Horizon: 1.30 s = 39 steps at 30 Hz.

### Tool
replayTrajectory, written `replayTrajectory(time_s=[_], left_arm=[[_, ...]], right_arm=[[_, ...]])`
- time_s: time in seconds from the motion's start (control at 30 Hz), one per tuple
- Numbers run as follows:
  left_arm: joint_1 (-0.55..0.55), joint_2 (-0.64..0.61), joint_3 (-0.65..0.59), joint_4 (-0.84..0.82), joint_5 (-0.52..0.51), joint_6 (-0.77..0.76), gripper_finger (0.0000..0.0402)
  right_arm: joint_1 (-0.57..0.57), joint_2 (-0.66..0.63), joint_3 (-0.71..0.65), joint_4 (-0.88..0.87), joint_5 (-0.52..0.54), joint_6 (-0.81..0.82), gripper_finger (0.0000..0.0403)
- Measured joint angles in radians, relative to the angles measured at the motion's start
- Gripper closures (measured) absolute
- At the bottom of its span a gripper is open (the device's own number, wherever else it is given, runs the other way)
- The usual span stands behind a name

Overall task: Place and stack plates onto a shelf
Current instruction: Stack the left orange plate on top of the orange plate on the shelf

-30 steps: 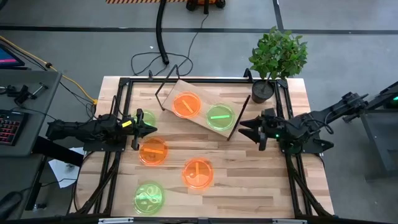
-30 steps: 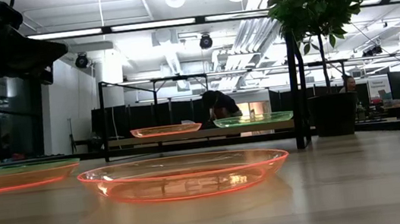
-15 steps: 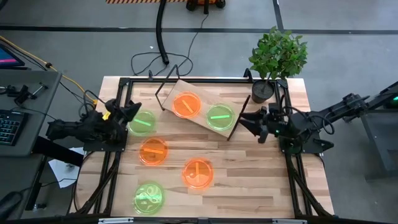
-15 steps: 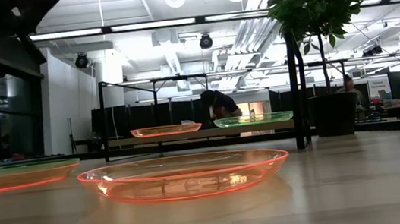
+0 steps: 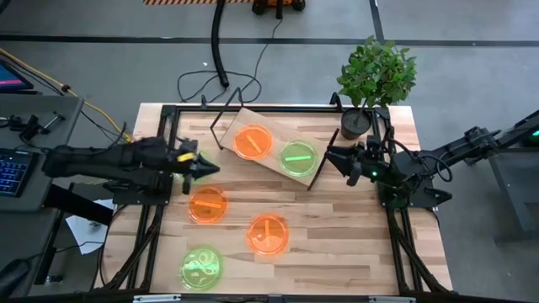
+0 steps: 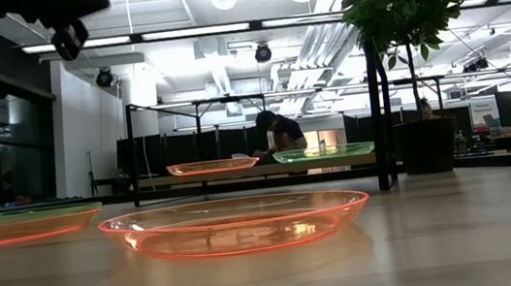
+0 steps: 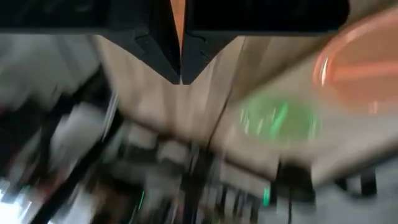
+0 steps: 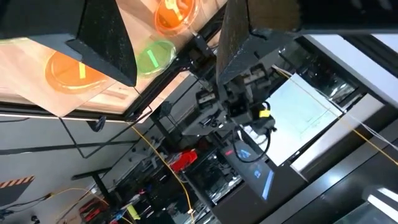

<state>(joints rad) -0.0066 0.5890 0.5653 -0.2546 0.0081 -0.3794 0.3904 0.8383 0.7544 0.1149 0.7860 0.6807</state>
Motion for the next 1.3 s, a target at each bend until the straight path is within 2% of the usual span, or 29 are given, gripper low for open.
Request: replayTrajectory(time_s=[0.17, 0.3, 0.37, 0.6, 0.77, 0.93, 1.3], left_arm=[[0.063, 0.242, 0.140, -0.245, 0.157, 0.124, 0.0368], [0.120, 0.417, 0.210, -0.337, 0.289, 0.258, 0.0334], [0.141, 0.497, 0.236, -0.375, 0.318, 0.353, 0.0314], [0.162, 0.739, 0.270, -0.457, 0.301, 0.695, 0.0246], [0.129, 0.849, 0.270, -0.479, 0.281, 0.874, 0.0226], [0.101, 0.916, 0.271, -0.455, 0.193, 0.963, 0.0225], [0.094, 1.036, 0.271, -0.471, 0.192, 1.020, 0.0225]], right_arm=[[0.000, 0.000, 0.000, -0.027, -0.012, -0.009, 0.0199], [0.000, 0.000, 0.000, -0.063, -0.021, -0.008, 0.0199], [0.000, 0.000, 0.000, -0.077, -0.044, -0.008, 0.0199], [0.000, 0.000, 0.000, -0.090, -0.111, -0.008, 0.0199], [0.000, 0.000, 0.000, -0.105, -0.113, -0.008, 0.0199], [0.000, 0.000, 0.000, -0.133, -0.114, -0.008, 0.0199], [0.000, 0.000, 0.000, -0.144, -0.113, -0.008, 0.0199]])
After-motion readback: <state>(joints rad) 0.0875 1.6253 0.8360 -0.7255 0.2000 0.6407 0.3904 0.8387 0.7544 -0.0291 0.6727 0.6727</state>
